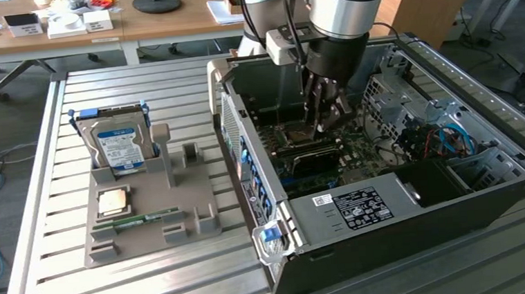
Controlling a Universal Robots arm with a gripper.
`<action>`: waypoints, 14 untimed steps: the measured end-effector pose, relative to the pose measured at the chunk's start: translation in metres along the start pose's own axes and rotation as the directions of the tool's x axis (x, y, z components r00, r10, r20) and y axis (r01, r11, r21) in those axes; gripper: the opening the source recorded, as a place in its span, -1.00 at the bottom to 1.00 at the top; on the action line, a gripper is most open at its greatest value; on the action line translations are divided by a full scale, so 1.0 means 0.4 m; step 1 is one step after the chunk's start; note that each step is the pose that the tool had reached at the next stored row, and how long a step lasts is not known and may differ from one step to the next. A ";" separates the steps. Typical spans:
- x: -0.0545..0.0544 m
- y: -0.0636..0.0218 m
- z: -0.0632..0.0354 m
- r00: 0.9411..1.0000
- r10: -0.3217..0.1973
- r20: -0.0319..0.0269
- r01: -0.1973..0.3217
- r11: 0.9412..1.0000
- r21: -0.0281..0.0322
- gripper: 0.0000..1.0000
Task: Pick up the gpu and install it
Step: 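Press down on the gpu until it lock into place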
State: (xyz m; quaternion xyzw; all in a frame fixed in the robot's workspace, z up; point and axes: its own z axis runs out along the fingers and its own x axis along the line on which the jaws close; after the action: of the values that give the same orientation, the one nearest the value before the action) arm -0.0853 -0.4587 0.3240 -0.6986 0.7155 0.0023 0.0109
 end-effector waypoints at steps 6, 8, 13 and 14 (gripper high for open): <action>0.000 0.000 0.000 1.000 0.000 0.000 0.000 1.000 0.000 -0.71; 0.000 0.000 0.000 1.000 0.000 0.000 0.000 1.000 0.000 -0.79; 0.000 0.000 0.000 1.000 0.000 0.000 0.000 1.000 0.000 -0.79; 0.000 0.000 0.000 1.000 0.000 0.000 0.000 1.000 0.000 -0.79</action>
State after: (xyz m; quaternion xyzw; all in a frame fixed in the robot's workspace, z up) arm -0.0853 -0.4587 0.3240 -0.6986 0.7155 0.0023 0.0109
